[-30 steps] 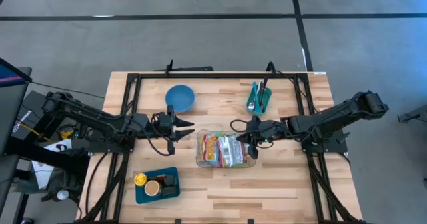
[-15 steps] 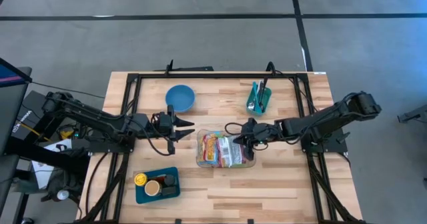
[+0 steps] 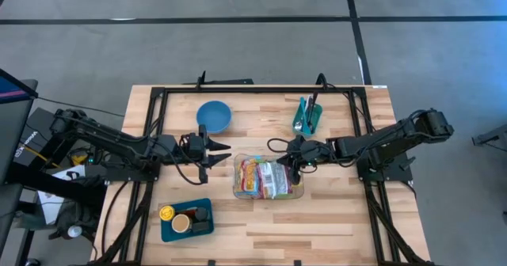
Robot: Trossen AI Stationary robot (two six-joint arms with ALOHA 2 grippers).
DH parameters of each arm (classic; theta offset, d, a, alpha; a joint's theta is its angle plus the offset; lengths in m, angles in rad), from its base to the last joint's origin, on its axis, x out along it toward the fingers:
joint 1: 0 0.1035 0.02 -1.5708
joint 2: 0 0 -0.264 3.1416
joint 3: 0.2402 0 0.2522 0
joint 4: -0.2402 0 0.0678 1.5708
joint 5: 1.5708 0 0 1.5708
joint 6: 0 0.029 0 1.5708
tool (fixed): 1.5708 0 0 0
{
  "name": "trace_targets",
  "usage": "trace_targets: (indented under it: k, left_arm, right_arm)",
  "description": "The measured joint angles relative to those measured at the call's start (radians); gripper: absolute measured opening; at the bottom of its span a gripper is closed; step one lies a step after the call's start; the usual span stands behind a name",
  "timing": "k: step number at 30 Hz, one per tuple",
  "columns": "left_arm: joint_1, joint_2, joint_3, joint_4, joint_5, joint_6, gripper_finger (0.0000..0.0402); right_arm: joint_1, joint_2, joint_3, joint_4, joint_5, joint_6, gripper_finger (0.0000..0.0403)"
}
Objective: Pick & Place Food Item
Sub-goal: Return to Home Position
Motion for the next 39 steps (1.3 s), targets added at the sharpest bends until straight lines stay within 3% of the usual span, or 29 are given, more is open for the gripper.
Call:
trace_targets:
  k: [6,23,33,39]
  left_arm:
    - [0.0,0.0,0.0,0.0,0.0,0.0,0.0104]
    - [0.0,0.0,0.0,-0.001,0.0,0.045,0.0104]
    - [0.0,0.0,0.0,-0.001,0.0,0.082,0.0104]
    - [0.0,0.0,0.0,-0.001,0.0,0.147,0.0104]
  right_arm:
    - [0.0,-0.014,0.0,0.002,0.0,-0.033,0.0]
    - [-0.079,-0.204,0.0,-0.064,0.0,-0.154,0.0]
    - [-0.137,-0.217,0.0,-0.085,0.0,-0.148,0.0]
    - [-0.127,-0.216,0.0,-0.187,-0.001,-0.146,0.0]
